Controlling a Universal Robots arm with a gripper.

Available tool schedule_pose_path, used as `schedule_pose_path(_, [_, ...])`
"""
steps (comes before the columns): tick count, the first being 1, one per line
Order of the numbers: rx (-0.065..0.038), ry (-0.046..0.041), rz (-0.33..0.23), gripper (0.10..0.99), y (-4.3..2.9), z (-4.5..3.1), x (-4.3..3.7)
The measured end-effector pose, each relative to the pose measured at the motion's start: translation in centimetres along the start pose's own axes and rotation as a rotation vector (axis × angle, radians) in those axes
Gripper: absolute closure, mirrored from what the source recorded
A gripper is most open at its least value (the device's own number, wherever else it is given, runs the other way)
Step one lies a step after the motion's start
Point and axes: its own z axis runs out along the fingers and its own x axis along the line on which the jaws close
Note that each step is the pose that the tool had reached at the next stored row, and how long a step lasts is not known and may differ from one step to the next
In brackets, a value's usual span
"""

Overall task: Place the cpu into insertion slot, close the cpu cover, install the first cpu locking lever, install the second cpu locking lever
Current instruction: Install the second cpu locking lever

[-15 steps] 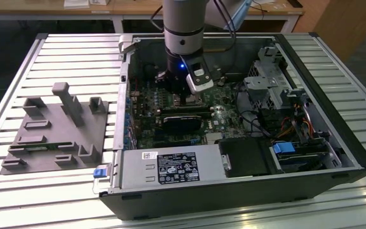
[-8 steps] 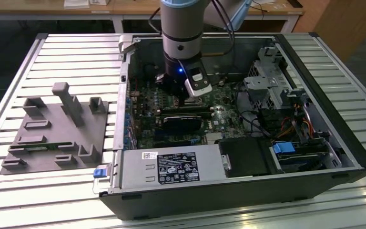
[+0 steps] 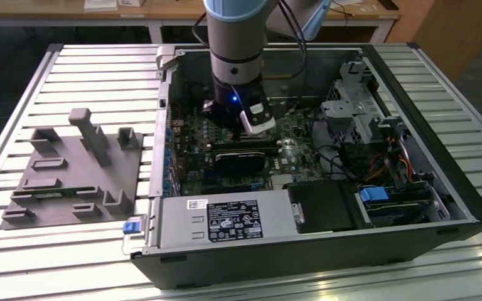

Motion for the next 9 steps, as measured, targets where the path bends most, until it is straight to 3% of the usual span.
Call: schedule_pose_path(9, [-0.055, 0.0087, 0.001, 0.984, -1.09, 0.49, 0.51])
